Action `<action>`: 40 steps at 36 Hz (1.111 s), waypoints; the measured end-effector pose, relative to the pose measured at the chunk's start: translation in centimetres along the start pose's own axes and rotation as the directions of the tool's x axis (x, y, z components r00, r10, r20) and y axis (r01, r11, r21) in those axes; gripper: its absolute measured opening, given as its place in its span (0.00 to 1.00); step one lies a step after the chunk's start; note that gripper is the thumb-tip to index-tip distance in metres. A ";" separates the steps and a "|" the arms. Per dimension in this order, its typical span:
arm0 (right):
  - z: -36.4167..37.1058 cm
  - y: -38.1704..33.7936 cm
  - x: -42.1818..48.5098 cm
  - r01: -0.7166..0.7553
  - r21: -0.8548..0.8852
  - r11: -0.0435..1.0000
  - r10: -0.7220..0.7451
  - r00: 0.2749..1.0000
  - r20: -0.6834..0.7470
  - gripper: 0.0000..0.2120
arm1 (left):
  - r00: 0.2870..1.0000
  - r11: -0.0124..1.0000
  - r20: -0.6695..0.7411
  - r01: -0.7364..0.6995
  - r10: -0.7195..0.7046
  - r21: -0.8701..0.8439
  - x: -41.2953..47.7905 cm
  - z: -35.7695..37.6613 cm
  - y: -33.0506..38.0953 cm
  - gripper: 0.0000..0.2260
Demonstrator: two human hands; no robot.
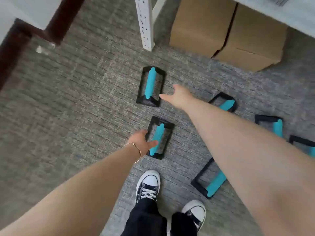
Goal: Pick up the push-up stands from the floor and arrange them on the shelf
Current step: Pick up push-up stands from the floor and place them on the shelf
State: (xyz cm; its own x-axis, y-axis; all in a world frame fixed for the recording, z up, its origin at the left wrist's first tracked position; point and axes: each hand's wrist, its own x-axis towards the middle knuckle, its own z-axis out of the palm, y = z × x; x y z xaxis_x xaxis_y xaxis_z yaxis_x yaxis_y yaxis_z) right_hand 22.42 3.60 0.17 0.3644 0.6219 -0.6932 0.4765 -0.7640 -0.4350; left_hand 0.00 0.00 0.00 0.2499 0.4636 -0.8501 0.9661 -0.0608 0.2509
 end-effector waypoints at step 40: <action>-3.3 0.7 -5.5 0.006 0.345 0.939 0.020 0.997 -0.073 0.19 | 0.995 0.949 -0.041 0.069 -0.086 -0.307 -6.5 -1.7 -1.5 0.17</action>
State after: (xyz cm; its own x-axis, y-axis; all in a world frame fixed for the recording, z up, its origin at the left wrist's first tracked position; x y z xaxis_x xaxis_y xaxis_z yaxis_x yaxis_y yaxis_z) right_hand 23.39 0.17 5.58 0.4317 0.6173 -0.6578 0.1734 -0.7724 -0.6110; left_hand -3.22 -1.41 5.88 0.1629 0.5029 -0.8488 0.9145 0.2459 0.3213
